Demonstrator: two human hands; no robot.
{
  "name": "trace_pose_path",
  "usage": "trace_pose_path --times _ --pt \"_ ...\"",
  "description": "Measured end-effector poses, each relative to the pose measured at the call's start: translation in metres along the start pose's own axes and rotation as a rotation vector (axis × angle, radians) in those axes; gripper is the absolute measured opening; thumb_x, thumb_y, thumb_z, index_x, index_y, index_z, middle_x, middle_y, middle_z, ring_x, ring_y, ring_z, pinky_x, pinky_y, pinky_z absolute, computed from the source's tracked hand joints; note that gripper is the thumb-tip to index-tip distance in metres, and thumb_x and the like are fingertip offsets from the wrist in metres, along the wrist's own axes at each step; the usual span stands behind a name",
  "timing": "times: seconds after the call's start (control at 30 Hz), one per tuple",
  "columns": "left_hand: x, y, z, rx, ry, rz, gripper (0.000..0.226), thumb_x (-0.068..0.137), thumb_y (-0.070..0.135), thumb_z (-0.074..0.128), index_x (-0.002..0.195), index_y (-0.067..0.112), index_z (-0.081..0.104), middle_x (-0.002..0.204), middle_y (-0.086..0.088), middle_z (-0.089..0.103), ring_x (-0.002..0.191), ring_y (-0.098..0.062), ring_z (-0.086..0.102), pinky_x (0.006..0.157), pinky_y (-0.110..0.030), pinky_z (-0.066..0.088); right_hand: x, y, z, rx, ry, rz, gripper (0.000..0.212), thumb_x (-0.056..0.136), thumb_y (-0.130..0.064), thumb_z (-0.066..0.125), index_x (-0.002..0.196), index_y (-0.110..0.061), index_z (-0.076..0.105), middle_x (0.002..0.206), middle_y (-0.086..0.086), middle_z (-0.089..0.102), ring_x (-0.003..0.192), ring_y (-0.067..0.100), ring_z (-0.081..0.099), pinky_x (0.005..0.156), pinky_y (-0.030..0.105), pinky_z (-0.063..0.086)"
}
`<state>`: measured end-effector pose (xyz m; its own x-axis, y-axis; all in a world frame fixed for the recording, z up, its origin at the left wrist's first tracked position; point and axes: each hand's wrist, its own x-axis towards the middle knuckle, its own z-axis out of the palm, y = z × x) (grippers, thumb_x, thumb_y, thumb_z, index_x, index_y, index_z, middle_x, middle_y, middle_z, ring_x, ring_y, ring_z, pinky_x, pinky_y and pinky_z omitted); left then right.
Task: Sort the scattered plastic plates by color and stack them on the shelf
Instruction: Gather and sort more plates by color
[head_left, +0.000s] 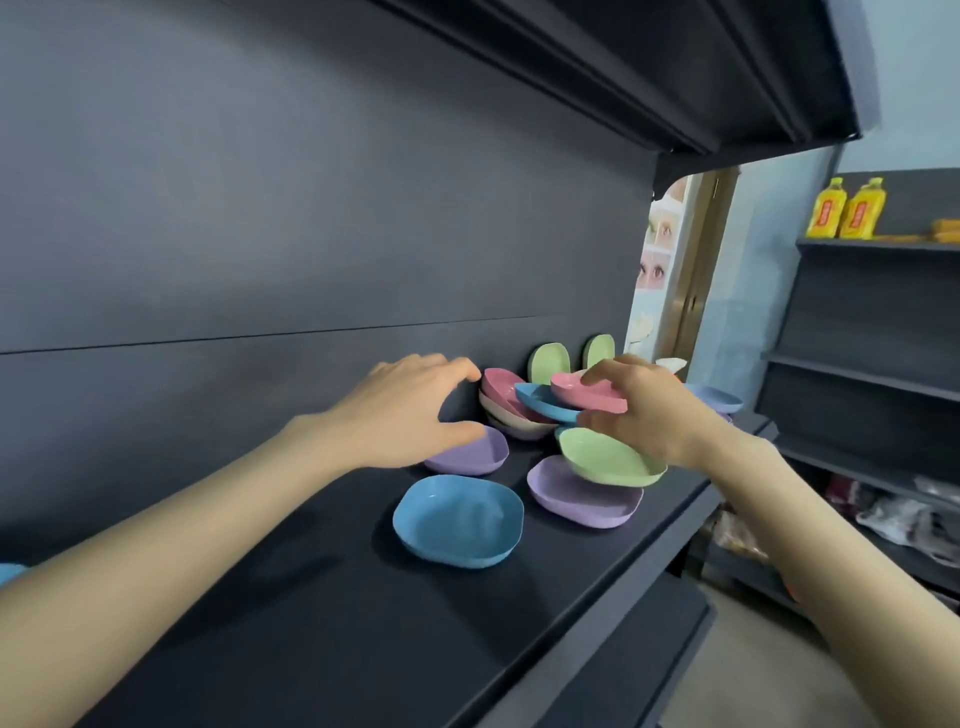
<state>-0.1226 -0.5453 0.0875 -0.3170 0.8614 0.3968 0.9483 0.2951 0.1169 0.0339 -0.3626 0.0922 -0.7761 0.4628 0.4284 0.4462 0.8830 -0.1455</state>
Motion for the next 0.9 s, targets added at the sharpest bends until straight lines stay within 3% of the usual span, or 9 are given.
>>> trace_pose_path --times 0.1,0.23,0.37,0.5,0.7,0.9 --pt "0.04 0.008 0.024 -0.026 -0.002 -0.015 0.053 0.089 0.047 0.053 0.135 0.026 0.039 0.13 0.001 0.05 0.122 -0.019 0.043 0.099 -0.034 0.035 0.025 0.043 0.01 0.026 -0.006 0.008 0.039 0.086 -0.032 0.064 0.121 -0.018 0.056 0.103 0.002 0.048 0.103 0.027 0.053 0.087 0.036 0.043" --pt "0.089 0.014 0.065 -0.075 -0.015 -0.078 0.053 0.086 0.05 0.056 0.132 0.025 0.044 0.125 0.002 0.053 0.118 -0.016 0.047 0.096 -0.032 0.038 0.061 0.102 0.028 0.044 -0.035 -0.017 0.04 0.087 -0.033 0.062 0.123 -0.017 0.055 0.115 0.008 0.054 0.103 0.027 0.053 0.085 0.032 0.04" --pt "0.133 0.021 0.1 -0.151 -0.018 -0.211 0.051 0.083 0.052 0.059 0.126 0.028 0.048 0.115 0.006 0.057 0.111 -0.015 0.051 0.095 -0.034 0.042 0.101 0.159 0.044 0.1 -0.095 -0.071 0.037 0.088 -0.033 0.062 0.121 -0.017 0.057 0.114 0.009 0.056 0.097 0.023 0.051 0.078 0.028 0.035" --pt "0.165 0.034 0.127 -0.25 -0.012 -0.363 0.048 0.083 0.048 0.062 0.123 0.023 0.051 0.105 0.006 0.061 0.1 -0.013 0.057 0.092 -0.031 0.045 0.141 0.206 0.058 0.189 -0.155 -0.118 0.04 0.087 -0.036 0.062 0.121 -0.015 0.057 0.116 0.006 0.059 0.102 0.022 0.054 0.078 0.027 0.037" --pt "0.189 0.042 0.151 -0.322 0.014 -0.561 0.047 0.084 0.046 0.063 0.121 0.021 0.051 0.102 0.006 0.064 0.095 -0.011 0.06 0.087 -0.027 0.046 0.194 0.239 0.088 0.28 -0.292 -0.185 0.053 0.083 -0.04 0.066 0.128 -0.016 0.05 0.122 0.005 0.056 0.11 0.024 0.054 0.092 0.032 0.043" --pt "0.206 0.027 0.169 -0.468 0.068 -0.703 0.042 0.08 0.048 0.065 0.11 0.021 0.054 0.093 0.003 0.068 0.094 -0.018 0.064 0.088 -0.035 0.05 0.234 0.245 0.113 0.327 -0.43 -0.169 0.069 0.073 -0.053 0.071 0.128 -0.02 0.046 0.119 0.003 0.055 0.107 0.021 0.055 0.092 0.032 0.044"
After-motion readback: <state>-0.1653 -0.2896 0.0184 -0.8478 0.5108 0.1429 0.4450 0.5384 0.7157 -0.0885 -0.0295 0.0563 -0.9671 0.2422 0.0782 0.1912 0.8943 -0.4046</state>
